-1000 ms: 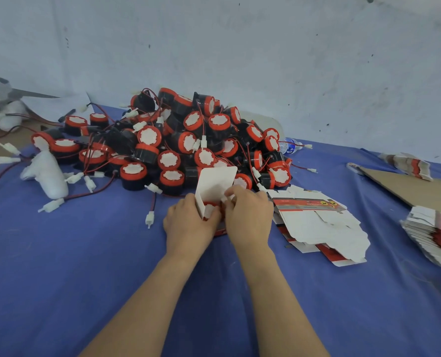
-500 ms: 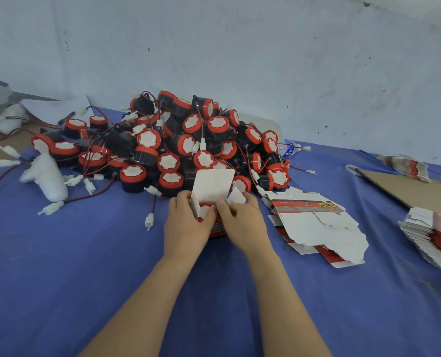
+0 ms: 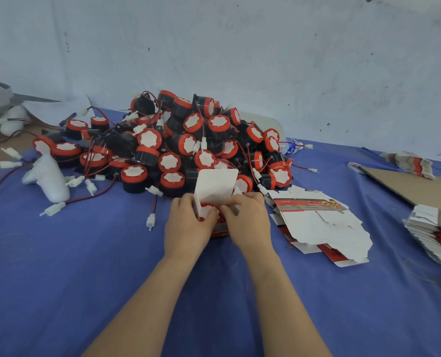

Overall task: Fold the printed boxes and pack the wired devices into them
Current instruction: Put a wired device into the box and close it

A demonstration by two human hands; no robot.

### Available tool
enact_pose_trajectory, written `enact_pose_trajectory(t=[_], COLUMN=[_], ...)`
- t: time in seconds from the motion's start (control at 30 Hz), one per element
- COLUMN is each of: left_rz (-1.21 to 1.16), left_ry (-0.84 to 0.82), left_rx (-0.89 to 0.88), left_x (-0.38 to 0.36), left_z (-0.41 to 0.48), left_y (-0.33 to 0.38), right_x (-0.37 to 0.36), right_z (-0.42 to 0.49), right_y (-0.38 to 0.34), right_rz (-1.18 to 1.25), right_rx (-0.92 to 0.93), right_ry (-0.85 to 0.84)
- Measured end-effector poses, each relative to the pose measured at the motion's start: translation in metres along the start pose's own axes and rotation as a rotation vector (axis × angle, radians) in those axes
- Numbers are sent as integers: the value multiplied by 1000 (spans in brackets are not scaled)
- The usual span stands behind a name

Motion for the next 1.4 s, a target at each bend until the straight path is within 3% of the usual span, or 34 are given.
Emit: enact_pose_trajectory(t=[0.33,0.5,0.63,0.77,0.93,1.1,1.27,1.4], left_rz=[-136,-384,-269,-238,-274,-281,-258,-292], left_ry=[-46,-163,-160,-156,-102,-77,-78,-146], left_rx=[-59,-3,-39,-34,-16,-27,-68,-34], left_x=[1,1,1,-1,2,4,5,6], left_z=[-2,-4,1,5,9,12,12,12], left_y=[4,8,3,-1,-4,-4,-4,-4], right_x=[-4,-5,-9,-8,-3,-8,-19,-17], right_z=[-1,1,1,-3,-6,-3,0,-1], right_y=[7,9,6,-5,-6,3,16,19], right_rz=[-111,-108,-131,-153,91,300,397,573], right_rx=[-31,-52,-19,128,243,108,-8,-55], right_ry=[-238,-171,-88,132,196,206,95,132])
Point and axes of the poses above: each hand's wrist, its own z-axis towards the middle knuckle, its own x-axis out of the back of the hand, y = z × x, the point moved 4 cm from there along z, towards the middle knuckle, and after that the axes turned 14 degrees about x, right-handed, at the moved point
